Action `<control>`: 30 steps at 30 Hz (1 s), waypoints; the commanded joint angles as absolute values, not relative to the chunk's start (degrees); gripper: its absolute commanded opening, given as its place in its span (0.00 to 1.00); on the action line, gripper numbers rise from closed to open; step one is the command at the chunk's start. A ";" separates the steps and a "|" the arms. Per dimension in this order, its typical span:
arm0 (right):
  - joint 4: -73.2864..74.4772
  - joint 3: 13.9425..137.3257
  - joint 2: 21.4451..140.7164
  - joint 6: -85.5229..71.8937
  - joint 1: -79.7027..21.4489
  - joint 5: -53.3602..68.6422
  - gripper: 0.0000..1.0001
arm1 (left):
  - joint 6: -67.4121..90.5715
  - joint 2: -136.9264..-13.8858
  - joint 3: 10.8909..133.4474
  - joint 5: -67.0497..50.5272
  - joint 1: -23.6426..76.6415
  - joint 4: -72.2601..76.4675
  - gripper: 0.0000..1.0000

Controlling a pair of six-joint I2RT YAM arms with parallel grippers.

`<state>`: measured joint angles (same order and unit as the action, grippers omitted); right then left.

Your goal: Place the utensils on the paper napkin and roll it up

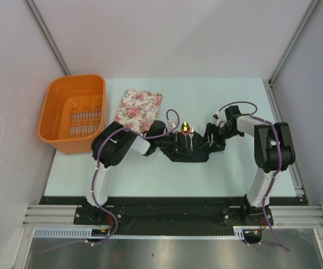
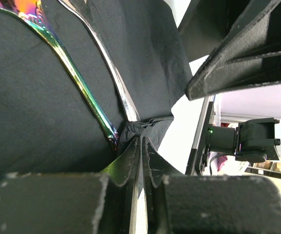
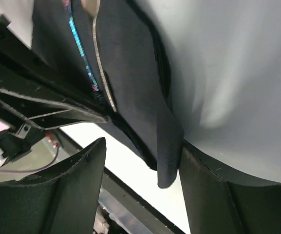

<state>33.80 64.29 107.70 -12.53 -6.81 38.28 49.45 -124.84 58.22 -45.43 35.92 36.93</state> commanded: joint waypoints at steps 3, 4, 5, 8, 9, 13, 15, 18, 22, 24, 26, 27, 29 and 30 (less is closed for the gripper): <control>31.20 61.88 106.35 -13.97 -6.24 46.31 0.63 | 47.20 -125.42 58.45 -44.65 35.59 35.68 0.09; 30.85 60.83 105.83 -14.32 -6.07 47.36 0.63 | 47.20 -125.42 58.45 -44.56 35.60 35.68 0.09; 29.81 60.30 105.12 -14.67 -5.37 48.24 0.61 | 47.20 -125.33 58.45 -44.56 35.60 35.68 0.09; 27.60 58.63 102.92 -17.14 -4.40 50.36 0.56 | 47.11 -125.24 58.45 -44.74 35.51 35.60 0.09; 27.60 58.54 102.57 -17.49 -4.31 50.27 0.56 | 47.11 -125.16 58.36 -44.65 35.51 35.60 0.09; 26.29 57.40 102.31 -19.07 -3.61 52.73 0.51 | 47.11 -125.16 58.36 -44.74 35.51 35.68 0.09; 25.32 56.61 102.04 -19.86 -3.25 53.44 0.47 | 47.11 -125.16 58.36 -44.56 35.51 35.68 0.09; 25.40 56.95 102.74 -20.04 -3.34 52.38 0.53 | 47.02 -125.16 58.27 -44.65 35.59 35.77 0.09; 27.51 57.48 104.06 -18.99 -3.95 50.36 0.66 | 47.02 -124.98 58.36 -44.56 35.42 35.86 0.09; 28.47 57.57 105.03 -18.46 -4.30 49.31 0.68 | 47.20 -125.16 58.36 -44.56 35.51 35.86 0.09; 29.96 57.83 106.08 -17.32 -4.83 47.74 0.69 | 47.11 -125.16 58.36 -44.56 35.42 35.77 0.09; 30.58 57.92 106.43 -16.71 -5.01 47.29 0.69 | 47.20 -125.16 58.27 -44.56 35.42 35.77 0.09; 32.78 58.53 106.78 -15.21 -5.36 45.63 0.69 | 47.02 -125.16 58.36 -44.56 35.51 35.68 0.09; 33.39 58.71 106.87 -14.86 -5.36 45.09 0.69 | 47.02 -125.07 58.36 -44.56 35.42 35.68 0.09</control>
